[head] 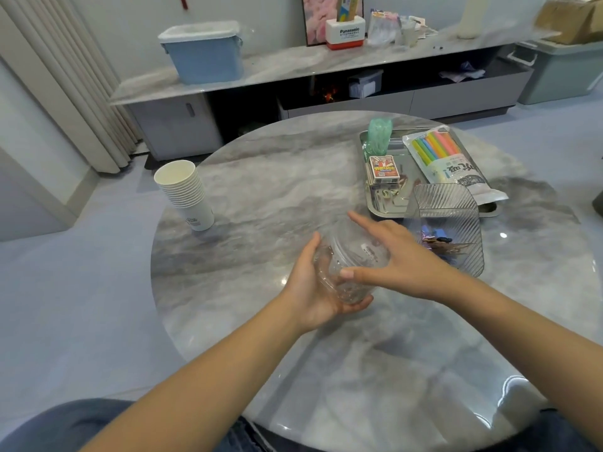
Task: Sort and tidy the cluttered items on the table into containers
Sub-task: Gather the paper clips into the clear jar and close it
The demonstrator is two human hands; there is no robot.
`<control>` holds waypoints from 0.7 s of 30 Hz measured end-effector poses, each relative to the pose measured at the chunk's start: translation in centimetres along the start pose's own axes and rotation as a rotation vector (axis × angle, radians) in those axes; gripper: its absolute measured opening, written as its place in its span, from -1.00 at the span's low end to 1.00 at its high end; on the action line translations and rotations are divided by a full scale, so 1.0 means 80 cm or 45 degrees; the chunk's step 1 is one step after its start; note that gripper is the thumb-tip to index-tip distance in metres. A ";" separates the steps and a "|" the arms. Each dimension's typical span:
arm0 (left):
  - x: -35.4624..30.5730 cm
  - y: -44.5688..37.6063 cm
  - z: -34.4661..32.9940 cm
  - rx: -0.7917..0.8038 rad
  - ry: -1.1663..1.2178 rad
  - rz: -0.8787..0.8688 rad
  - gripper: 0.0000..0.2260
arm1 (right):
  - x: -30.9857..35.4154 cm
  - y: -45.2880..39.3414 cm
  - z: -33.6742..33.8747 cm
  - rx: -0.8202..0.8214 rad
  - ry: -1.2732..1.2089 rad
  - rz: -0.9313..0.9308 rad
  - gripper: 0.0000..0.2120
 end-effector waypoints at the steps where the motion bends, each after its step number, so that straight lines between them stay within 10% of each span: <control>1: 0.002 -0.001 -0.002 -0.001 -0.014 -0.014 -0.44 | -0.002 -0.001 0.003 -0.007 0.020 0.004 -0.03; 21: 0.001 -0.014 0.026 -0.024 -0.285 0.027 -0.50 | -0.012 0.002 0.017 0.182 0.007 0.203 -0.10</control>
Point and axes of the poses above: each hand's wrist, its own y-axis away from the middle knuckle, its own z-axis out of the back of the hand, x = y × z, the point moved 4 cm from there along -y, towards the middle knuckle, and after that the axes turned 6 degrees about -x, right-handed, at the moved point
